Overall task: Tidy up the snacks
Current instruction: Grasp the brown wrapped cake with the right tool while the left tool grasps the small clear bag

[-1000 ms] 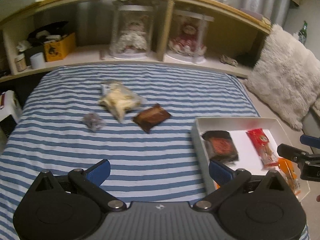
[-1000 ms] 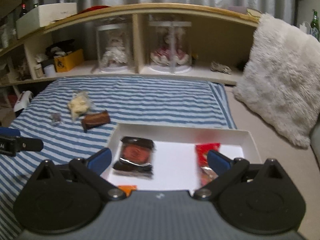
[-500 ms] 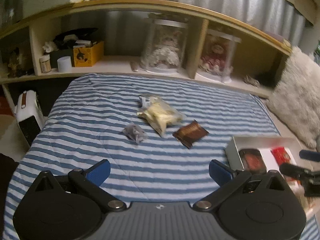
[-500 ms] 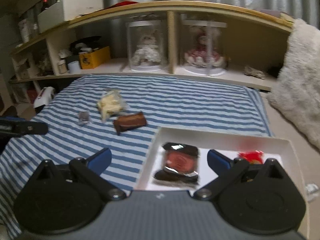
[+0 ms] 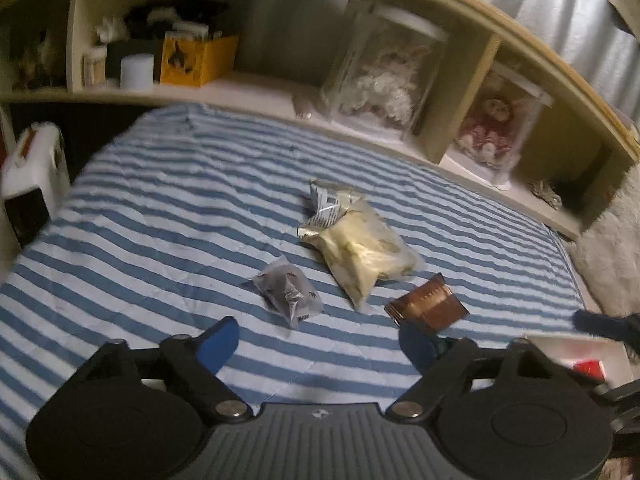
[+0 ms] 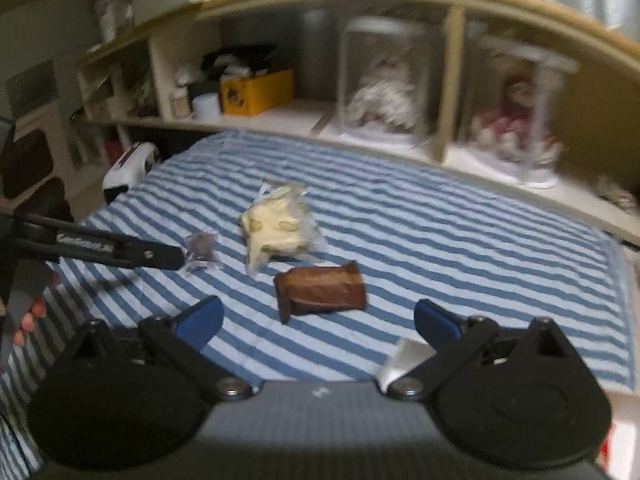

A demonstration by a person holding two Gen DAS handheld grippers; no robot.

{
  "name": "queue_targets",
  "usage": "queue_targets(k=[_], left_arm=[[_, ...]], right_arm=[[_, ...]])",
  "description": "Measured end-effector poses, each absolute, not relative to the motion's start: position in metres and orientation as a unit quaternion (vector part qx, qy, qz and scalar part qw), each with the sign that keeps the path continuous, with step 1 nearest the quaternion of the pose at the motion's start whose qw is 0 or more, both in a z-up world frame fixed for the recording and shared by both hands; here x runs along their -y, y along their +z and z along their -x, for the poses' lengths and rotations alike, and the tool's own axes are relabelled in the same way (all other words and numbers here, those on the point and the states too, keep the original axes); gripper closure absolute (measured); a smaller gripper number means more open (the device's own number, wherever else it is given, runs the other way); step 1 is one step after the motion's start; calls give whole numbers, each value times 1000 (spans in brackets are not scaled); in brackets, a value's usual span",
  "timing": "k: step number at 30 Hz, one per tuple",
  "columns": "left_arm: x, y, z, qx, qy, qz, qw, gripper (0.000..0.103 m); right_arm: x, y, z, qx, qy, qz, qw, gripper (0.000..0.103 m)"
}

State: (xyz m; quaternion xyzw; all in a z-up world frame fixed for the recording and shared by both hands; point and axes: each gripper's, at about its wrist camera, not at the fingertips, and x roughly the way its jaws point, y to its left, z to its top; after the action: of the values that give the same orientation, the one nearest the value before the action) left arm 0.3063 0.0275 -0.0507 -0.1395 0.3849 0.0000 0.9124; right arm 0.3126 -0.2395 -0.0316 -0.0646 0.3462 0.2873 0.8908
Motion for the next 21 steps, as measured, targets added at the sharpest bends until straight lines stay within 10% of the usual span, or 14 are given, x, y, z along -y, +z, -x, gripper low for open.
queue_targets(k=[14,21], left_arm=[[-58,-97,-354,-396,5,274,877,34],[-56,-106,-356,-376,10,272,886,52]], right_arm=[[190,-81,-403,-432,312,86,842,3],[173,-93,-393,-436,323,132,829,24]])
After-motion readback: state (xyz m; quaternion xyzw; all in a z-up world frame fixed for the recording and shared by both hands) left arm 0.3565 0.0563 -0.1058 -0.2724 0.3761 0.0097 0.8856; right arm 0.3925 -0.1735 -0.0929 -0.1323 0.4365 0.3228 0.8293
